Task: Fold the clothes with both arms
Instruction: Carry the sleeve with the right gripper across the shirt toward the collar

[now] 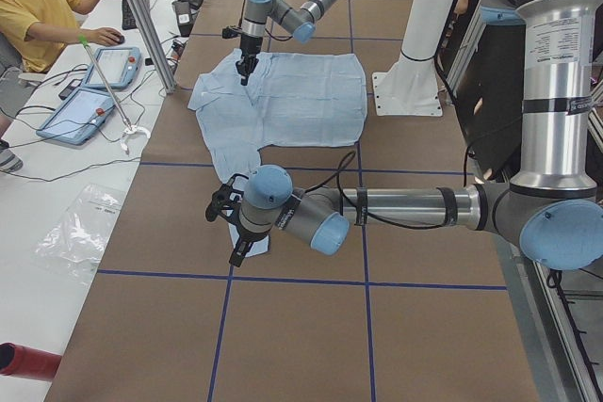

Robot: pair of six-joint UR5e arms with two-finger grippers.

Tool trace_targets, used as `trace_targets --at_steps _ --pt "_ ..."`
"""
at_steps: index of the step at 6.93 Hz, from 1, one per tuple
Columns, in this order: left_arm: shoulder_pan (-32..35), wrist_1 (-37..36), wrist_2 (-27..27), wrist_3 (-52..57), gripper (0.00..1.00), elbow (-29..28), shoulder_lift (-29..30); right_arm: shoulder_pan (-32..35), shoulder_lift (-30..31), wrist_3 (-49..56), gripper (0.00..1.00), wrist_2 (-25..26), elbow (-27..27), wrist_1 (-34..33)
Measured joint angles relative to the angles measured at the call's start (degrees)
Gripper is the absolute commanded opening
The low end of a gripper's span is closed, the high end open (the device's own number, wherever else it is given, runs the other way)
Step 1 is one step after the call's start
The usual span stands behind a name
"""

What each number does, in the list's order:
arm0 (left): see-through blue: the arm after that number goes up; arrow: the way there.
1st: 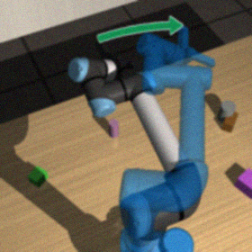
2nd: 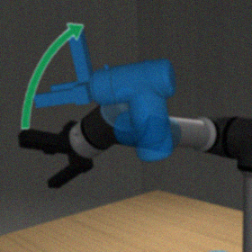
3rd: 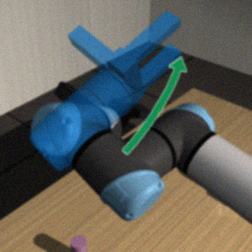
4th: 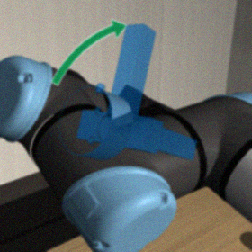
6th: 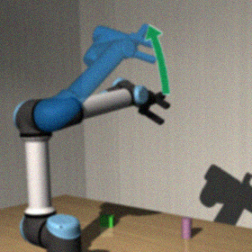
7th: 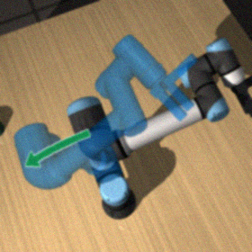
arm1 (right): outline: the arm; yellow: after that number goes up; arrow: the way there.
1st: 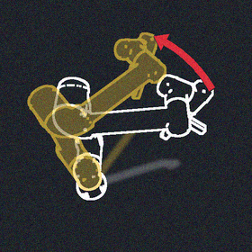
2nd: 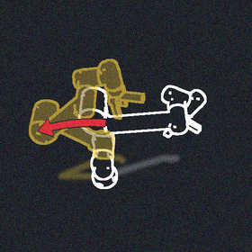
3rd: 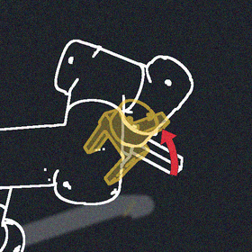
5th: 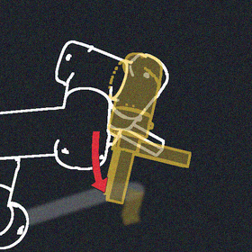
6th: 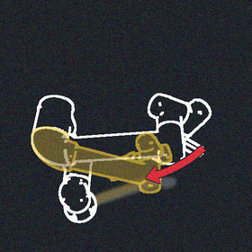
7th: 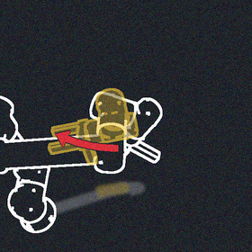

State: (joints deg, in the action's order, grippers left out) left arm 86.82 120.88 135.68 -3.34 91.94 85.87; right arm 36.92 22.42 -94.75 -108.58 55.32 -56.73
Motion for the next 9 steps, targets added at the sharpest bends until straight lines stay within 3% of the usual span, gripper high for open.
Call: trace_targets --at_steps 1,2,3,6,7,9 --pt "0.0 0.4 0.0 0.0 1.00 0.0 0.0 -0.5 -0.1 -0.1 0.78 0.6 -0.4 0.1" --pt "-0.1 1.5 0.0 -0.1 1.00 -0.1 0.0 -1.0 -0.2 -0.1 0.92 1.3 -0.7 0.3" --pt "-0.2 3.2 0.0 -0.5 1.00 -0.1 0.1 -1.5 -0.5 -0.1 0.98 2.5 -1.0 0.8" --pt "-1.2 7.0 0.1 -12.2 1.00 -6.7 5.8 -2.9 -1.1 -0.1 0.98 6.2 -1.0 2.1" --pt "-4.7 8.4 0.0 -14.8 1.00 -8.7 7.7 -2.9 0.9 -0.4 0.98 6.6 1.3 2.1" --pt "-11.1 10.6 -0.5 -19.0 1.00 -13.7 11.5 -2.4 11.3 -0.7 0.99 6.2 13.7 1.5"
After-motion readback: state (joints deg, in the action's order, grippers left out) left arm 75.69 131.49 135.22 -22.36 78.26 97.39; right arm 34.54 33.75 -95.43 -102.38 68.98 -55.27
